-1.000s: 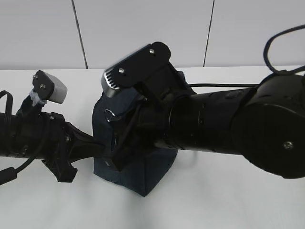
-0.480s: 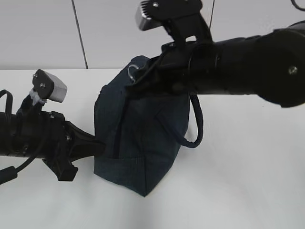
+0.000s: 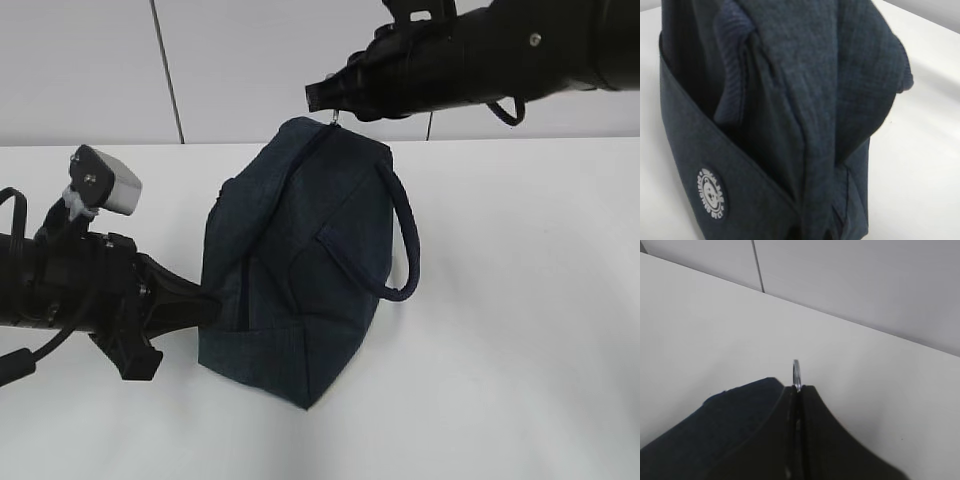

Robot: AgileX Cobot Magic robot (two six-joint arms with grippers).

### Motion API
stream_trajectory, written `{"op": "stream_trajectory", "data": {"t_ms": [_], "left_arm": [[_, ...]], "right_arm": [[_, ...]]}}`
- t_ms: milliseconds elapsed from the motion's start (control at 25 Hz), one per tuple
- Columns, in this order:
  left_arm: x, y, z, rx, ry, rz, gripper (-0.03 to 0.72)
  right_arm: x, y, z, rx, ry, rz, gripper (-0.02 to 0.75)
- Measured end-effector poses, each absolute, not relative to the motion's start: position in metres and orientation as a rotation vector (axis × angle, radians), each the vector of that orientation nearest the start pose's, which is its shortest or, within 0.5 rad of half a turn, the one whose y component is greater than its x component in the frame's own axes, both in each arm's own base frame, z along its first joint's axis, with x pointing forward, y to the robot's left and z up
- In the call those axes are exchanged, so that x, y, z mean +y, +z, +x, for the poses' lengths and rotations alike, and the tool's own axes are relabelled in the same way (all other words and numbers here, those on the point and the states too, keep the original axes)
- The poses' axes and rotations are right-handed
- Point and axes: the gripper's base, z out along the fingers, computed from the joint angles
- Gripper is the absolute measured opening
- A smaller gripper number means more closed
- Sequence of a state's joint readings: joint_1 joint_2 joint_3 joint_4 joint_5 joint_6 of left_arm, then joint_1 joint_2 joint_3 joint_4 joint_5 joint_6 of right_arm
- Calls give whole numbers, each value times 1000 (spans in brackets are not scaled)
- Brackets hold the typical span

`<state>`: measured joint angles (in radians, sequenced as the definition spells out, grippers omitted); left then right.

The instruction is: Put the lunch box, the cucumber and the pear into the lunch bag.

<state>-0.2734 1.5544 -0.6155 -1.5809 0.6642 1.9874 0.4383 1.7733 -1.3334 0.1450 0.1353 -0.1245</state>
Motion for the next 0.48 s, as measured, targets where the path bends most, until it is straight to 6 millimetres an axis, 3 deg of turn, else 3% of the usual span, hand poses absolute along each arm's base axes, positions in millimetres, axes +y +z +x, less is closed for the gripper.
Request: {"op": "stream_trajectory", "data": {"t_ms": [240,480], "left_arm": [[-125,178,239,2060,-717,1029,3],[-124,178,240,2066,-704,1025,3]], "right_arm": [[168,272,424,2127,263,-408,0],[144,220,459,2294,241,-325,0]]}}
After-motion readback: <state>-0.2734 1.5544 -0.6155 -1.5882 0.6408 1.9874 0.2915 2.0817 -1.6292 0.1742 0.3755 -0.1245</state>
